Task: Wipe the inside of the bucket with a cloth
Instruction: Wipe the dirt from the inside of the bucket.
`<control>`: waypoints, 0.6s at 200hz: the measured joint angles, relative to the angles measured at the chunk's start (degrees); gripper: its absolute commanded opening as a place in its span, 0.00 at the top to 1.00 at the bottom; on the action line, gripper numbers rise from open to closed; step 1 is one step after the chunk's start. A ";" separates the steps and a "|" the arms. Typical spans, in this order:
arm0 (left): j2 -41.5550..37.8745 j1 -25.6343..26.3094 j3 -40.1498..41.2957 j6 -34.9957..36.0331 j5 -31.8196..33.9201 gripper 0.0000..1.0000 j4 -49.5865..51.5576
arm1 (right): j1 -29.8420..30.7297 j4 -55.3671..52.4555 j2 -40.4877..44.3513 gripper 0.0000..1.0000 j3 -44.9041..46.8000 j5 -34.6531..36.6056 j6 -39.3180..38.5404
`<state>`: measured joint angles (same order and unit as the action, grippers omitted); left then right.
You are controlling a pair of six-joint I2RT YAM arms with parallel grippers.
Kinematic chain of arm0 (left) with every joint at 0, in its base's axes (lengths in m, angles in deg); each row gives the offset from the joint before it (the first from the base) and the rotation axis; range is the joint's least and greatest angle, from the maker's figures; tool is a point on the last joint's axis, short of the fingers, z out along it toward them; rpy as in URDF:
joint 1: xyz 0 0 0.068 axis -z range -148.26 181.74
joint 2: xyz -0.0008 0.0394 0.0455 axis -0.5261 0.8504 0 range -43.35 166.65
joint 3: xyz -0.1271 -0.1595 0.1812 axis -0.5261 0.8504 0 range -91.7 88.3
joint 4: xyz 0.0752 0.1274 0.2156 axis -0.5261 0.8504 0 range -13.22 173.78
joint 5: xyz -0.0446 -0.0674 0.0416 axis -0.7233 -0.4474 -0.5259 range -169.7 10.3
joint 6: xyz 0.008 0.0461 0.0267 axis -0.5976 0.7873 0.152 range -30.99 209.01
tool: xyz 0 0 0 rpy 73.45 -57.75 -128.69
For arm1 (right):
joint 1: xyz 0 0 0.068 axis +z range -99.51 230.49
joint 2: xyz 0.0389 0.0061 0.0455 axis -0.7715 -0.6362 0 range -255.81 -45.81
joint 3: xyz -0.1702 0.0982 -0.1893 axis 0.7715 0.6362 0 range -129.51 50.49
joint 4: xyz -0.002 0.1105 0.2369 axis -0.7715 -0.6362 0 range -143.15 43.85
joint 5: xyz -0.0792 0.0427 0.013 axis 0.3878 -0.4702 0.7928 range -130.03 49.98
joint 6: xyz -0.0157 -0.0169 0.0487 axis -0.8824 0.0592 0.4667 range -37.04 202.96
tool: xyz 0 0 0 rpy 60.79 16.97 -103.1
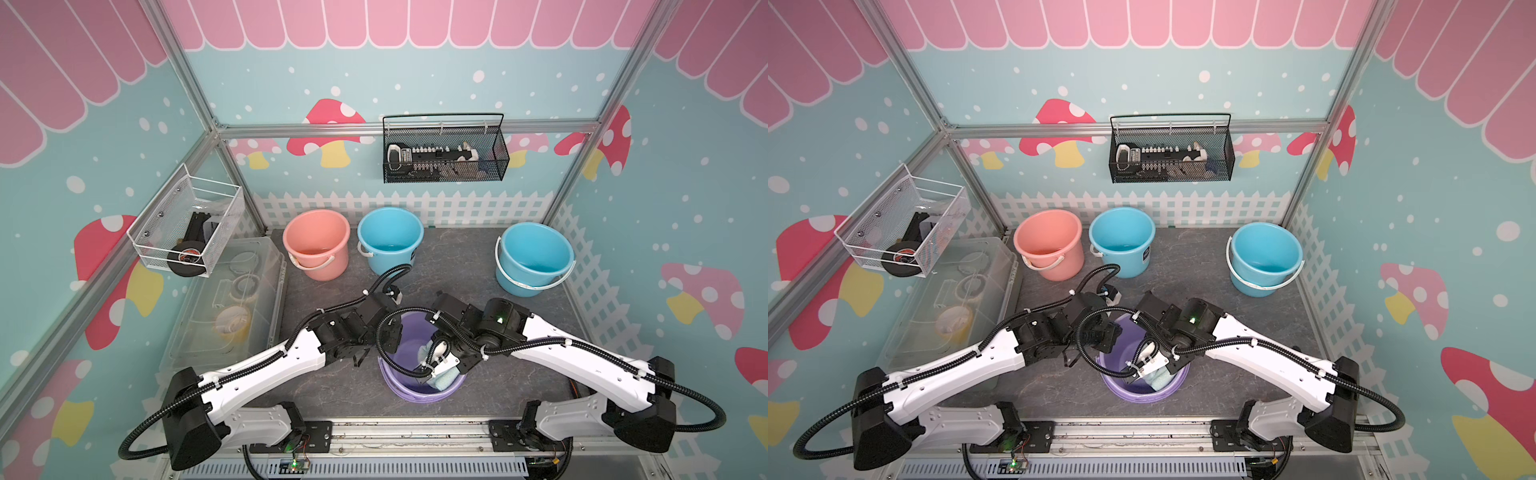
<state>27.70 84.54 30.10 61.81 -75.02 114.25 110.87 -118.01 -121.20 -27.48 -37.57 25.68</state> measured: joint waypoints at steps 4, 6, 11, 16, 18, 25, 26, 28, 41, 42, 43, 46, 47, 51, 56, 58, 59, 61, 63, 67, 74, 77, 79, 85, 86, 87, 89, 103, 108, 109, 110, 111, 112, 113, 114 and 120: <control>0.00 0.00 0.00 0.02 -0.04 1.00 -0.07 | 0.00 -1.09 -0.11 1.00 -0.68 -0.44 0.11; 0.00 0.00 0.00 0.04 -0.07 1.00 -0.09 | 0.00 -1.73 -0.17 1.00 -1.09 -0.66 0.15; 0.00 0.00 0.00 0.09 -0.15 1.00 -0.09 | 0.00 -3.02 -0.39 1.00 -1.97 -1.22 0.24; 0.00 0.00 0.00 0.22 -0.20 1.00 -0.11 | 0.00 -4.24 -0.70 1.00 -2.80 -1.88 0.35; 0.00 0.00 0.00 0.22 -0.20 1.00 -0.11 | -0.02 -4.72 -0.83 1.00 -3.15 -2.14 0.35; 0.00 0.00 0.00 0.28 -0.24 1.00 -0.20 | 0.00 -6.03 -1.36 1.00 -4.00 -2.93 0.39; 0.00 0.00 0.00 0.33 -0.24 1.00 -0.22 | 0.00 -6.14 -1.42 1.00 -4.09 -2.99 0.39; 0.00 0.00 0.00 0.39 -0.28 1.00 -0.22 | 0.00 -6.43 -1.60 1.00 -4.26 -3.23 0.39; 0.00 0.00 0.00 0.44 -0.46 1.00 -0.42 | 0.00 -7.80 -2.84 1.00 -4.70 -4.70 0.28; 0.00 0.00 0.00 0.44 -0.48 1.00 -0.44 | 0.00 -7.91 -3.02 1.00 -4.72 -4.87 0.24; 0.00 0.00 0.00 0.44 -0.50 1.00 -0.44 | 0.00 -7.98 -3.10 1.00 -4.70 -4.94 0.22; 0.00 0.00 0.00 0.44 -0.59 1.00 -0.48 | -0.02 -8.26 -3.45 1.00 -4.70 -5.25 0.13; 0.00 0.00 0.00 0.46 -0.61 1.00 -0.50 | 0.00 -8.39 -3.63 1.00 -4.70 -5.38 0.11; 0.00 0.00 0.00 0.46 -0.66 1.00 -0.55 | 0.00 -8.68 -4.15 1.00 -4.70 -5.70 -0.04; 0.00 0.00 0.00 0.46 -0.68 1.00 -0.57 | 0.00 -9.01 -5.01 1.00 -4.70 -6.25 -0.22; 0.00 0.00 0.00 0.46 -0.68 1.00 -0.57 | 0.00 -9.16 -5.33 1.00 -4.70 -6.43 -0.37; 0.00 0.00 0.00 0.46 -0.70 1.00 -0.57 | 0.00 -9.18 -5.42 1.00 -4.70 -6.49 -0.37; 0.00 0.00 0.00 0.46 -0.70 1.00 -0.59 | 0.00 -9.27 -5.75 1.00 -4.70 -6.60 -0.42; 0.00 0.00 0.00 0.46 -0.74 1.00 -0.63 | 0.00 -9.29 -6.05 1.00 -4.70 -6.75 -0.57; 0.00 0.00 0.00 0.46 -0.79 1.00 -0.66 | 0.00 -9.40 -6.67 1.00 -4.68 -6.99 -0.74; 0.00 0.00 0.00 0.46 -0.85 1.00 -0.70 | 0.00 -9.42 -7.72 1.00 -4.59 -7.37 -1.20; 0.00 0.00 0.00 0.46 -0.85 1.00 -0.72 | 0.00 -9.38 -8.26 1.00 -4.50 -7.50 -1.38; 0.00 0.00 0.00 0.46 -0.85 1.00 -0.72 | 0.00 -9.38 -8.46 1.00 -4.48 -7.58 -1.46; -0.02 0.00 0.00 0.46 -0.85 1.00 -0.72 | 0.00 -9.31 -9.33 1.00 -4.20 -7.76 -1.88; -0.02 0.00 0.00 0.46 -0.85 1.00 -0.72 | 0.00 -9.33 -9.49 1.00 -4.13 -7.85 -1.92; -0.02 0.00 0.00 0.46 -0.85 1.00 -0.72 | 0.00 -9.31 -9.57 1.00 -4.09 -7.87 -1.99; -0.02 0.00 0.00 0.46 -0.85 1.00 -0.72 | 0.00 -9.20 -9.86 1.00 -3.89 -7.93 -2.12; -0.07 0.00 0.00 0.46 -0.90 1.00 -0.68 | 0.00 -8.63 -11.45 1.00 -2.64 -8.35 -3.04; -0.09 -0.07 0.02 0.46 -0.92 1.00 -0.59 | 0.00 -8.39 -11.85 1.00 -2.21 -8.57 -3.30; -0.09 -0.09 0.04 0.46 -0.94 1.00 -0.55 | 0.00 -8.24 -11.98 1.00 -2.10 -8.66 -3.41; -0.09 -0.11 0.04 0.46 -0.94 1.00 -0.52 | 0.02 -8.20 -12.02 1.00 -2.01 -8.68 -3.50; -0.09 -0.15 0.04 0.46 -0.96 1.00 -0.50 | 0.04 -8.15 -12.09 1.00 -1.95 -8.72 -3.54; -0.09 -0.17 0.04 0.46 -0.96 1.00 -0.48 | 0.07 -8.00 -12.17 1.00 -1.84 -8.83 -3.58; -0.09 -0.20 0.04 0.46 -0.96 1.00 -0.46 | 0.07 -7.96 -12.22 1.00 -1.79 -8.87 -3.61; -0.09 -0.22 0.04 0.46 -0.96 1.00 -0.44 | 0.07 -7.85 -12.28 1.00 -1.68 -8.94 -3.65; -0.09 -0.35 0.07 0.46 -0.98 1.00 -0.44 | 0.11 -7.37 -12.61 1.00 -1.22 -9.25 -4.02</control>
<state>27.61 84.19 30.17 62.27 -76.00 113.82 110.98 -125.37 -133.81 -28.71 -46.81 21.66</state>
